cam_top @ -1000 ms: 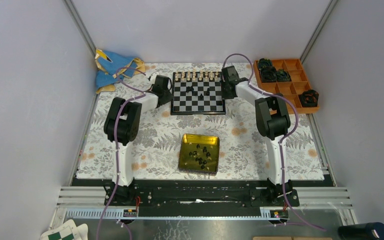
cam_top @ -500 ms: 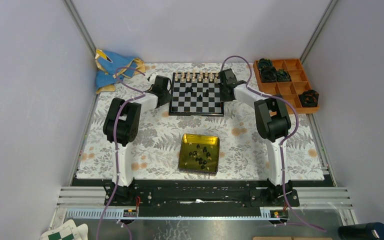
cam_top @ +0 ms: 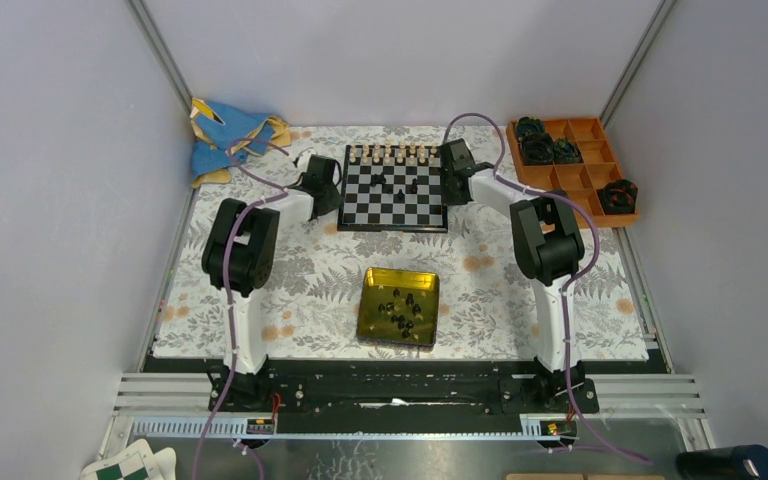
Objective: Set up the chess pieces on the board
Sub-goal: Move the storage box onto the chessboard.
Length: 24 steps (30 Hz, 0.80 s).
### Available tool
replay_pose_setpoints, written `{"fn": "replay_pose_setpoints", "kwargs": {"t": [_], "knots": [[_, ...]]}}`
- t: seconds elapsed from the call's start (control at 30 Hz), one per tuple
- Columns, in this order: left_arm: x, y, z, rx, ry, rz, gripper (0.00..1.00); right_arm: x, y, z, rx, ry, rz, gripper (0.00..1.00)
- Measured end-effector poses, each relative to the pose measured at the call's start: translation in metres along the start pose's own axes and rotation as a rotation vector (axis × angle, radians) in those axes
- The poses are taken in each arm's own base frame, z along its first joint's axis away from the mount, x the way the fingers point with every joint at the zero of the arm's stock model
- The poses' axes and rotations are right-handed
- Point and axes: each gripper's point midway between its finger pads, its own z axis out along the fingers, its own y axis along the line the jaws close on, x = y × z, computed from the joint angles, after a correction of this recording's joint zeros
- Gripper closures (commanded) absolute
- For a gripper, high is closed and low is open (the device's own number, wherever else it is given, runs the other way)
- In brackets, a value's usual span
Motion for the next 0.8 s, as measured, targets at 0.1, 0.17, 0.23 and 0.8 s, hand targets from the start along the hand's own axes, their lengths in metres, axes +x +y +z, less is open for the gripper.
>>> {"fn": "replay_pose_setpoints", "kwargs": {"t": [0.1, 0.17, 0.23, 0.8], "knots": [[0.001, 0.003, -0.004, -0.008, 0.0, 0.0, 0.64, 0.002, -0.004, -0.002, 0.008, 0.005, 0.008, 0.67], [0.001, 0.006, -0.008, -0.021, 0.002, 0.003, 0.53, 0.003, -0.008, -0.003, 0.013, 0.011, 0.015, 0.61], [0.001, 0.009, -0.011, -0.033, 0.003, 0.007, 0.44, 0.005, -0.012, -0.005, 0.019, 0.018, 0.019, 0.54], [0.007, 0.02, -0.055, -0.04, -0.031, 0.001, 0.17, -0.038, -0.009, -0.06, -0.054, -0.115, -0.011, 0.37]]}}
